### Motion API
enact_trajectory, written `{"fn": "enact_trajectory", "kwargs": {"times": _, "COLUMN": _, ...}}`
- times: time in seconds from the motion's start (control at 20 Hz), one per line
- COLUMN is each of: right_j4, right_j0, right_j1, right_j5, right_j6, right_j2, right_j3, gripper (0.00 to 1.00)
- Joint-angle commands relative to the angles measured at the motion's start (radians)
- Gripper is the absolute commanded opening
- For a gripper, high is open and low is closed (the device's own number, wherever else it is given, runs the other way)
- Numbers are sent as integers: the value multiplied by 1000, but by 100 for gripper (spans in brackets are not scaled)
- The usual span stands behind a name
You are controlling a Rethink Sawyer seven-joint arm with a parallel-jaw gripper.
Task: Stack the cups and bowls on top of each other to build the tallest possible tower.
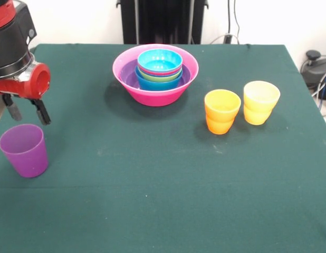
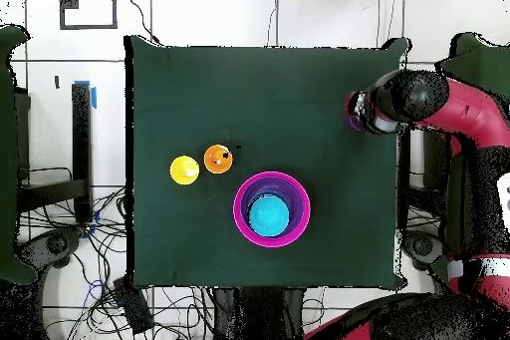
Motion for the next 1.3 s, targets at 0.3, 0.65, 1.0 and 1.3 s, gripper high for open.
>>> {"fn": "enact_trajectory", "kwargs": {"times": 0.3, "right_j4": -67, "right_j0": 2, "right_j1": 13, "right_j5": -40, "right_j6": -274, "right_j2": 34, "right_j3": 90, "gripper": 100}}
{"fn": "enact_trajectory", "kwargs": {"times": 0.65, "right_j4": -70, "right_j0": 9, "right_j1": 19, "right_j5": -46, "right_j6": -263, "right_j2": 32, "right_j3": 85, "gripper": 100}}
{"fn": "enact_trajectory", "kwargs": {"times": 1.0, "right_j4": -72, "right_j0": 7, "right_j1": 26, "right_j5": -53, "right_j6": -265, "right_j2": 34, "right_j3": 84, "gripper": 100}}
{"fn": "enact_trajectory", "kwargs": {"times": 1.3, "right_j4": -75, "right_j0": 3, "right_j1": 37, "right_j5": -74, "right_j6": -265, "right_j2": 37, "right_j3": 85, "gripper": 100}}
